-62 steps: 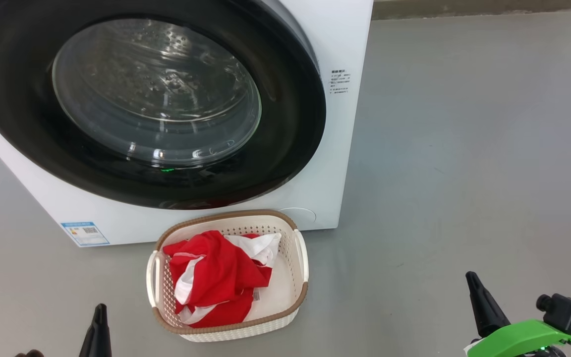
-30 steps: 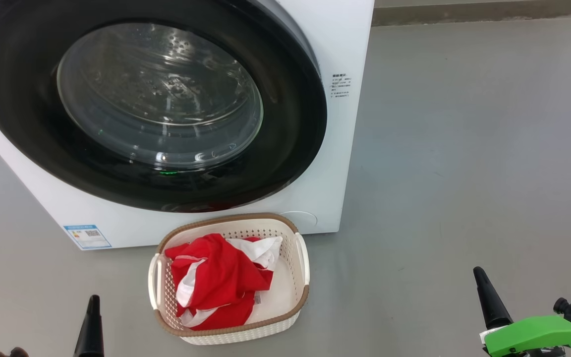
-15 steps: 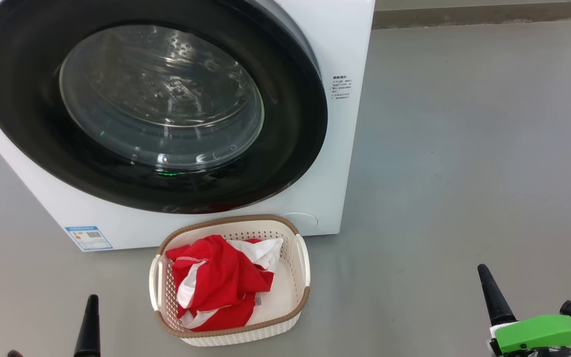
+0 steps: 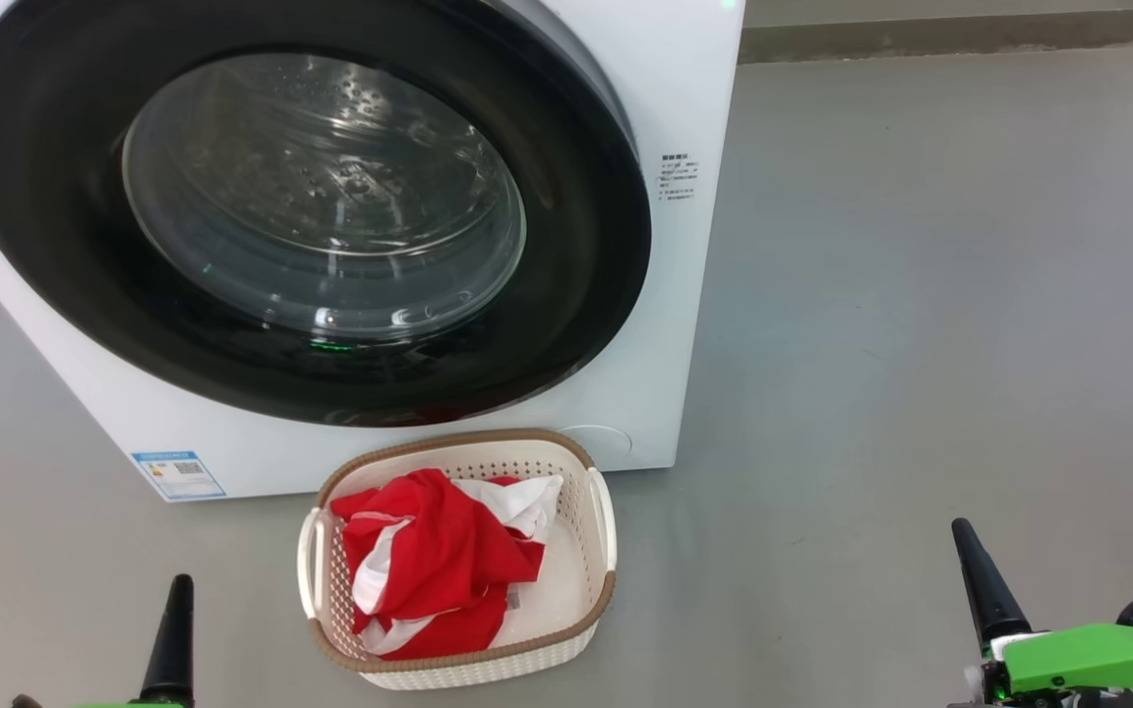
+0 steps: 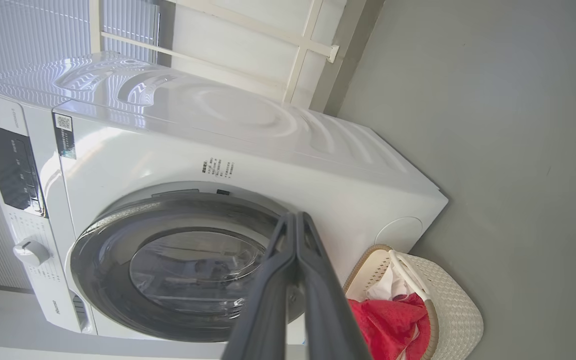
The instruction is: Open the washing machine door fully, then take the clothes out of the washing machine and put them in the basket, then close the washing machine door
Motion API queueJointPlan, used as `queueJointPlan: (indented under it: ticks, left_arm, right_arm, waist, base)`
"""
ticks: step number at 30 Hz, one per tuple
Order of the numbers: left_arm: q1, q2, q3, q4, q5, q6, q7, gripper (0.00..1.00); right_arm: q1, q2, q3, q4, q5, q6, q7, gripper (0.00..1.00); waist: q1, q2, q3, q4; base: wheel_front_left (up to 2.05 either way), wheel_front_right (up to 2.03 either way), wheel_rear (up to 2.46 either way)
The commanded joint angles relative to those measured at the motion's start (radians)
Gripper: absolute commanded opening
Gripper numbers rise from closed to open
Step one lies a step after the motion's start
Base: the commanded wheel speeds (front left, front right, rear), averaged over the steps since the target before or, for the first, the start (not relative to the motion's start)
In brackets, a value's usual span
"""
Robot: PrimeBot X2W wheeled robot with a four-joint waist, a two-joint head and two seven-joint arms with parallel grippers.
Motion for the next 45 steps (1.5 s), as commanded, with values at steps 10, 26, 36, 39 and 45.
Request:
queueJointPlan:
  ticks: [10, 26, 36, 39, 45]
  left_arm:
    - [-0.058, 0.015, 0.039, -0.018, -0.113, -0.003, 0.035, 0.0]
    - [-0.074, 0.014, 0.054, -0.017, -0.26, -0.003, 0.077, 0.0]
    - [-0.074, 0.014, 0.054, -0.017, -0.259, -0.003, 0.077, 0.0]
    - [-0.074, 0.013, 0.054, -0.017, -0.259, -0.003, 0.077, 0.0]
    - [-0.074, 0.013, 0.055, -0.017, -0.259, -0.003, 0.078, 0.0]
  right_arm:
    - [-0.039, 0.004, -0.003, -0.042, 0.121, -0.001, 0.036, 0.0]
    - [-0.041, 0.017, -0.022, -0.059, 0.269, -0.001, 0.079, 0.0]
    - [-0.041, 0.017, -0.022, -0.059, 0.269, -0.001, 0.079, 0.0]
    - [-0.041, 0.017, -0.022, -0.059, 0.269, -0.001, 0.079, 0.0]
    - [-0.041, 0.017, -0.022, -0.059, 0.27, -0.001, 0.079, 0.0]
  waist:
    - [-0.0001, 0.0, -0.004, 0.001]
    - [-0.0001, 0.0, -0.011, 0.003]
    - [-0.0001, 0.0, -0.011, 0.003]
    - [-0.0001, 0.0, -0.011, 0.003]
    - [-0.0001, 0.0, -0.011, 0.003]
  base:
    - [0.0, 0.0, 0.0]
    - [0.0, 0.0, 0.0]
    - [0.0, 0.0, 0.0]
    - [0.0, 0.0, 0.0]
    - [0.0, 0.0, 0.0]
